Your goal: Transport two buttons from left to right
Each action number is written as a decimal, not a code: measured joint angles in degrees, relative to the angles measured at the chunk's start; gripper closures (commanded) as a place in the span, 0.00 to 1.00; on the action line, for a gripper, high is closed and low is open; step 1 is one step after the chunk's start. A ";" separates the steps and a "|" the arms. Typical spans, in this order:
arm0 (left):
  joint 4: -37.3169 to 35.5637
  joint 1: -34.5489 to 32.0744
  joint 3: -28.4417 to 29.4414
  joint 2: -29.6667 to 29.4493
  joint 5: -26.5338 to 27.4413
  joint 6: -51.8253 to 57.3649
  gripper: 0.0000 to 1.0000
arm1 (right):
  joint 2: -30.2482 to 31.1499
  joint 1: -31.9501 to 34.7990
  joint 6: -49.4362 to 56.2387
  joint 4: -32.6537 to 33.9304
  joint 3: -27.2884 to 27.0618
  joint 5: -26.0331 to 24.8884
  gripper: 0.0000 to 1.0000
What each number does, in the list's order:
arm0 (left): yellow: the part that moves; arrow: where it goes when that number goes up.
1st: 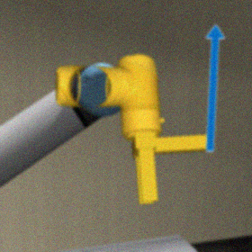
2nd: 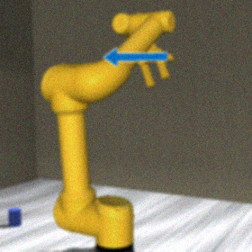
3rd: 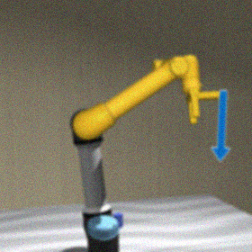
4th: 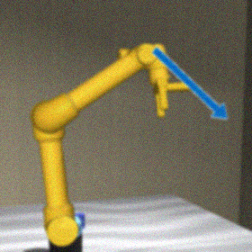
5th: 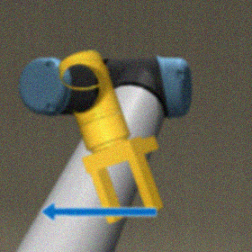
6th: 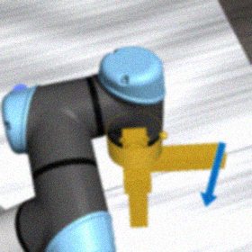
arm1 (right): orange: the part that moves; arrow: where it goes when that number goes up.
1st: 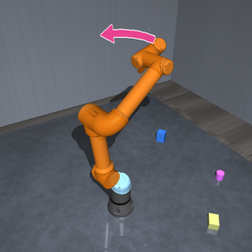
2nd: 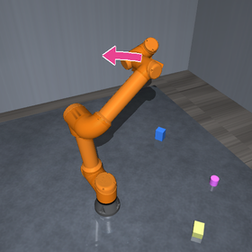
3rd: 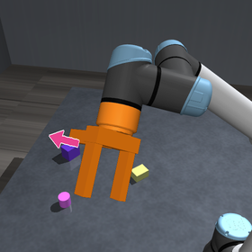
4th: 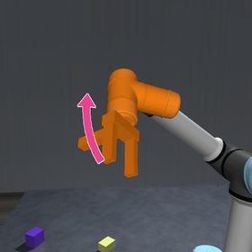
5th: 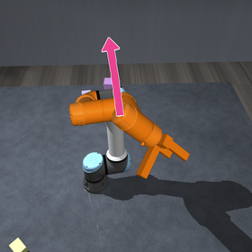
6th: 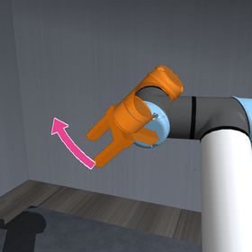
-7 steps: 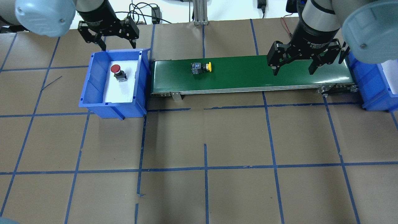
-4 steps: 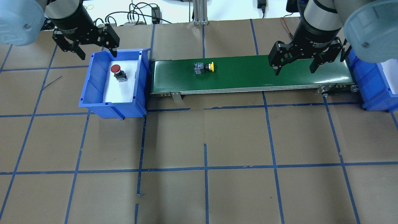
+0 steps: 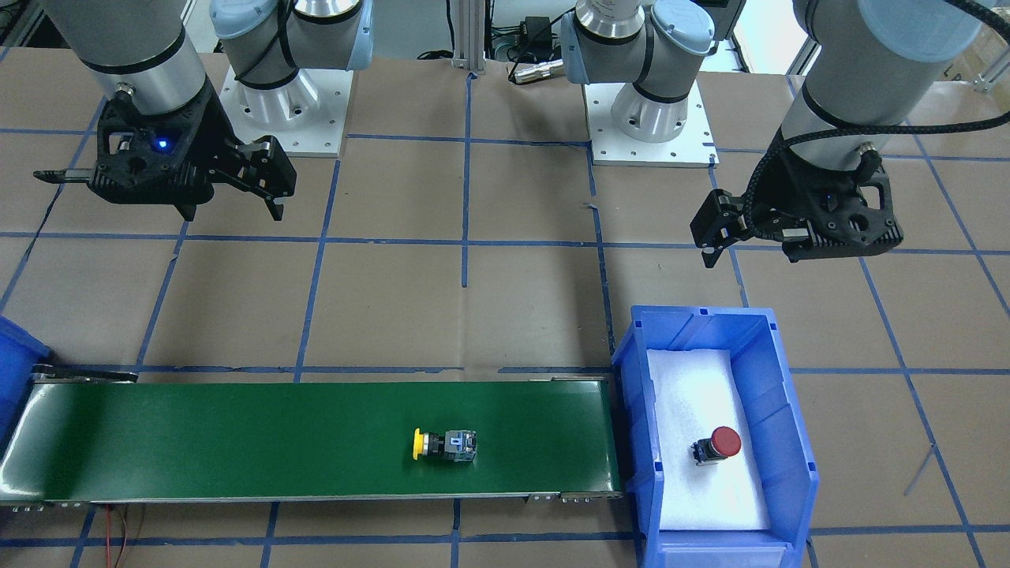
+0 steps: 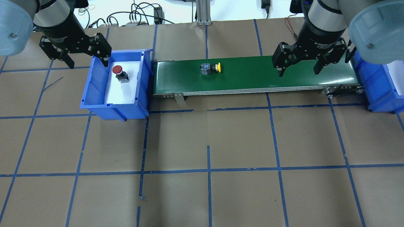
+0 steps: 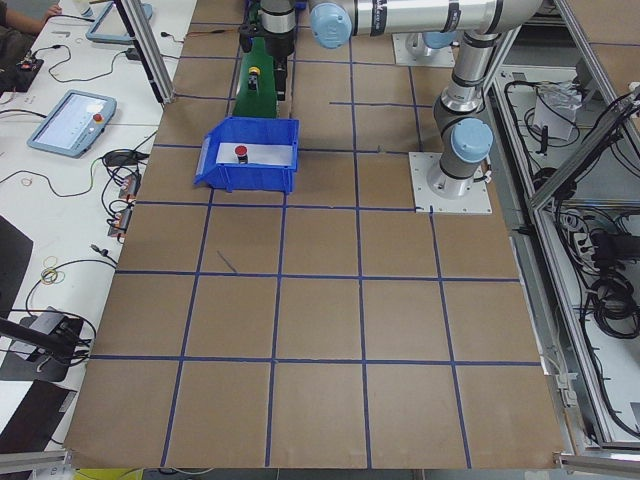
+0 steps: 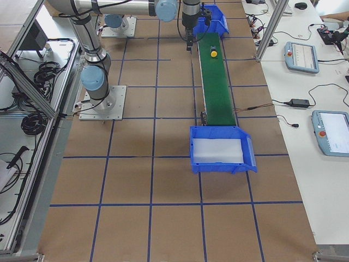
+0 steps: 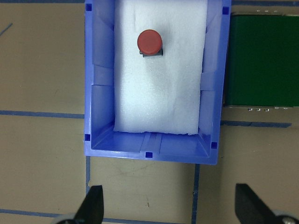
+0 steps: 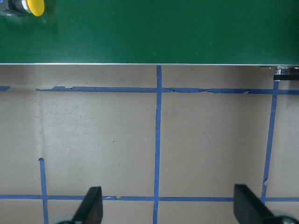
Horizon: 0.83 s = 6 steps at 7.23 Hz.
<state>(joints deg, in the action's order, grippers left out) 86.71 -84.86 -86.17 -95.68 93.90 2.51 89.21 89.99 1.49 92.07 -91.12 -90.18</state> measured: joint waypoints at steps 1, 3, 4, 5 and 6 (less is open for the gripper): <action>0.08 0.00 -0.01 0.03 0.00 0.16 0.00 | 0.00 0.00 0.00 0.05 -0.01 -0.03 0.00; 0.05 0.18 0.01 0.04 -0.05 1.38 0.00 | 0.00 0.06 0.01 0.11 -0.05 0.16 0.00; -0.23 0.25 -0.02 -0.19 -0.11 1.74 0.00 | 0.00 0.08 0.00 0.12 -0.08 0.18 0.00; -0.63 0.28 -0.04 -0.50 -0.16 2.13 0.00 | 0.00 0.09 0.03 0.12 -0.09 0.18 0.00; -0.80 0.30 -0.08 -0.67 -0.19 2.67 0.00 | 0.00 0.09 0.06 0.12 -0.11 0.18 0.00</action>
<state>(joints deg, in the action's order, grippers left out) 85.91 -84.56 -86.25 -96.35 93.71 5.18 89.21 90.09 1.55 92.20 -91.23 -90.00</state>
